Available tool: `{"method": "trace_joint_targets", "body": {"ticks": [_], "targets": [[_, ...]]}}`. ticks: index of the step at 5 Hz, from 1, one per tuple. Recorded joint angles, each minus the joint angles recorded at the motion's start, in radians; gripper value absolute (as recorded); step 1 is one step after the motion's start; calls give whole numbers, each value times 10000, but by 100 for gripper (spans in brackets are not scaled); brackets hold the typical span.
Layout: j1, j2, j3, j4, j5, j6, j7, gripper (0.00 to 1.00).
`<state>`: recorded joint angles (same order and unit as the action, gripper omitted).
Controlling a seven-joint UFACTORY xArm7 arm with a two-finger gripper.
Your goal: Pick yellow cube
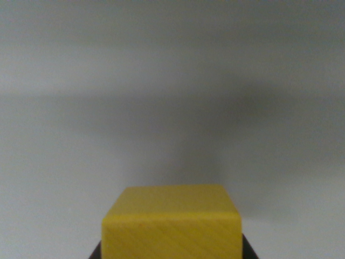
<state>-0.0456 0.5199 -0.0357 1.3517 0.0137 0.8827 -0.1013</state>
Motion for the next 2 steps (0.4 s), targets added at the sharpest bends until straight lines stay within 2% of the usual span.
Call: {"method": "trace_joint_targets", "body": {"ticks": [1, 2], "targets": [[0, -70, -2, 261, -3, 330, 0, 100], [0, -70, -2, 261, -3, 330, 0, 100]]}}
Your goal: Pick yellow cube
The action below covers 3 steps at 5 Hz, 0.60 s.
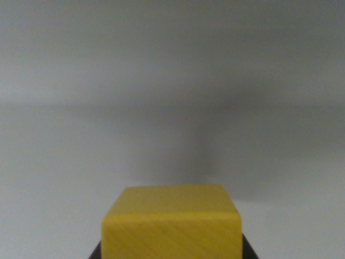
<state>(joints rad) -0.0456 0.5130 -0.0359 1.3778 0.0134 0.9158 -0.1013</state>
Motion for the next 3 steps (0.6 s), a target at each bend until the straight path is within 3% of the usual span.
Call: {"method": "trace_joint_targets", "body": {"ticks": [1, 2, 3], "targets": [[0, -76, -3, 286, -3, 362, 1, 100], [0, -76, -3, 286, -3, 362, 1, 100], [-1, -157, -5, 589, -7, 746, 1, 100]]}}
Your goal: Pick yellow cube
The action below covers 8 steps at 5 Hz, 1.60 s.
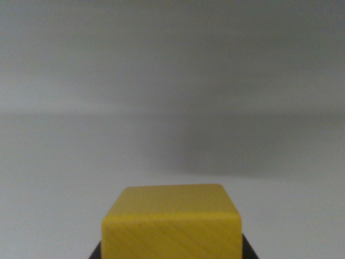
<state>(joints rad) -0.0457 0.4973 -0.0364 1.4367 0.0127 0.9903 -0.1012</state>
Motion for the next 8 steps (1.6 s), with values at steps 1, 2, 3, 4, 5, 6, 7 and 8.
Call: {"method": "trace_joint_targets", "body": {"ticks": [1, 2, 3, 4, 5, 6, 7, 8], "targets": [[0, 0, 0, 0, 0, 0, 0, 100], [0, -87, -3, 325, -4, 411, 1, 100], [0, -87, -3, 325, -4, 411, 1, 100], [-1, -178, -6, 669, -8, 847, 1, 100], [-1, -178, -6, 669, -8, 847, 1, 100], [-1, -274, -9, 1026, -12, 1300, 2, 100], [-1, -274, -9, 1026, -12, 1300, 2, 100], [-2, -371, -12, 1392, -17, 1763, 3, 100]]}}
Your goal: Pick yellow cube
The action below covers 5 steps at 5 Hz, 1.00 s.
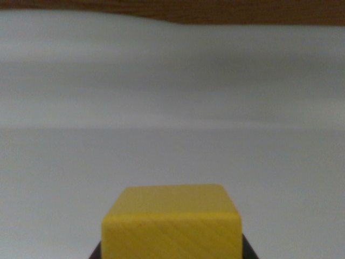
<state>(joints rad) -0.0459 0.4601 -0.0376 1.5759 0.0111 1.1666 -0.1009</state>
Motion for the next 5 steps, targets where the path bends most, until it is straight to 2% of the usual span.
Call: {"method": "trace_joint_targets", "body": {"ticks": [1, 2, 3, 4, 5], "targets": [[0, 0, 0, 0, 0, 0, 0, 100], [-1, -95, -3, 356, -4, 450, 1, 100], [-1, -95, -3, 356, -4, 450, 1, 100], [-1, -196, -6, 734, -9, 929, 1, 100], [-1, -196, -6, 734, -9, 929, 1, 100]]}}
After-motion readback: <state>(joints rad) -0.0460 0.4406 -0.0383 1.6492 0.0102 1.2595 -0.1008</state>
